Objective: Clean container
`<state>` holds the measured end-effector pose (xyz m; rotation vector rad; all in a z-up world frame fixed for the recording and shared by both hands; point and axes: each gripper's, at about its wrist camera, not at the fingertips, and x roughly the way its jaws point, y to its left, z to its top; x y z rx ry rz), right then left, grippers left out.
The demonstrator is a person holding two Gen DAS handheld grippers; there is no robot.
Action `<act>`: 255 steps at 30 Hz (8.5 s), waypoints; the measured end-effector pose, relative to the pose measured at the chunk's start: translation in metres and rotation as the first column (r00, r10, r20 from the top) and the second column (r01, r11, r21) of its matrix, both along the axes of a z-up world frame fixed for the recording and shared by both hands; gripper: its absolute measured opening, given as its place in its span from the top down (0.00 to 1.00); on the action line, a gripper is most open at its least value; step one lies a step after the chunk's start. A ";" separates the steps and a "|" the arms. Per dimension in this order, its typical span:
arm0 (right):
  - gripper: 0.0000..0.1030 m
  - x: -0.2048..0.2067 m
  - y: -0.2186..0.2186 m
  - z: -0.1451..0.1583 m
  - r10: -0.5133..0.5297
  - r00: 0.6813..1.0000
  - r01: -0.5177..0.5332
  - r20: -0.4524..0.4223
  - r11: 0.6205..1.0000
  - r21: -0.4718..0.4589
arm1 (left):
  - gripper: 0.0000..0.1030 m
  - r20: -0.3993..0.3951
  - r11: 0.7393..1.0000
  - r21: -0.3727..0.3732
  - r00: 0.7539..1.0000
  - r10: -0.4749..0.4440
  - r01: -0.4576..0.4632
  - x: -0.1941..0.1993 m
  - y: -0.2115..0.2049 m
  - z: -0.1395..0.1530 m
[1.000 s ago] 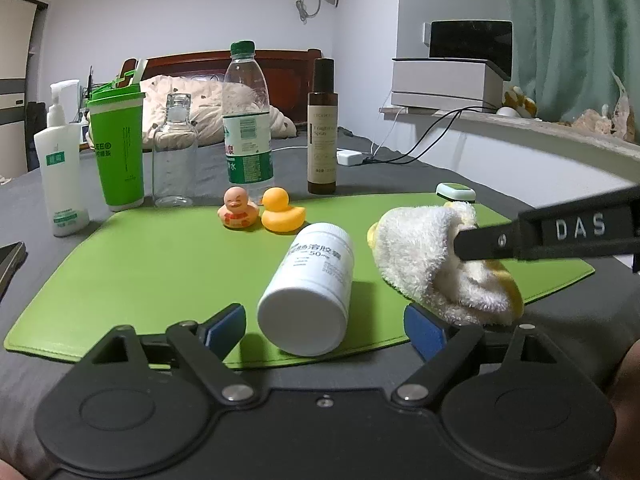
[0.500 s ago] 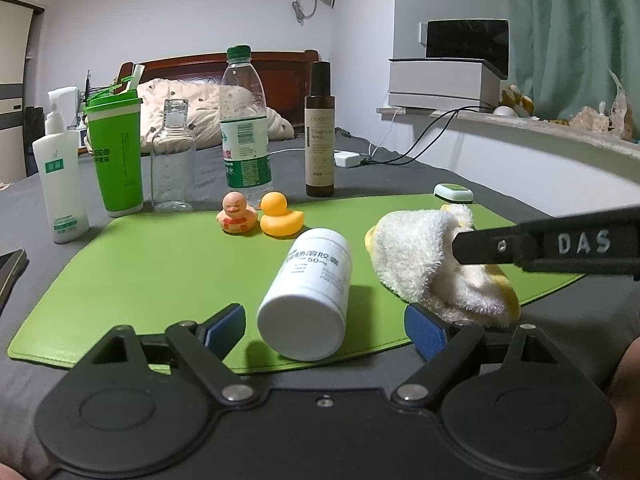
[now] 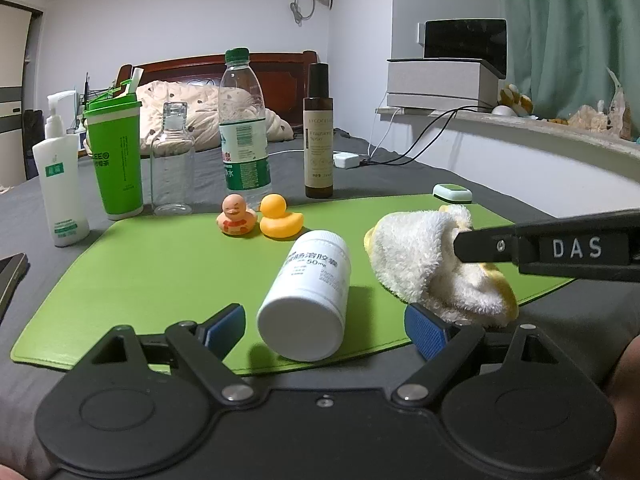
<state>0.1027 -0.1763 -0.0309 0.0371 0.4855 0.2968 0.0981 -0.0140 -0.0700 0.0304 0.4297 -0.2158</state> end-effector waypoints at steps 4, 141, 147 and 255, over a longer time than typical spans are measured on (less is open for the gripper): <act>0.86 0.002 -0.002 -0.002 -0.013 1.000 0.013 -0.018 1.000 0.016 | 0.15 -0.005 1.000 0.006 1.000 0.000 0.000 0.000 0.000 -0.001; 0.59 0.043 0.039 0.052 0.411 0.911 -0.411 0.043 0.912 -0.005 | 0.58 0.128 0.994 0.048 0.988 0.086 -0.093 0.026 0.007 0.009; 0.59 0.055 0.056 0.044 0.438 0.899 -0.437 0.021 0.898 -0.039 | 0.58 0.126 0.995 0.047 0.989 0.083 -0.090 0.029 0.010 0.008; 0.59 0.093 0.075 0.037 0.474 0.881 -0.474 -0.001 0.880 -0.035 | 0.58 0.101 0.996 0.056 0.992 0.070 -0.076 0.042 0.009 0.009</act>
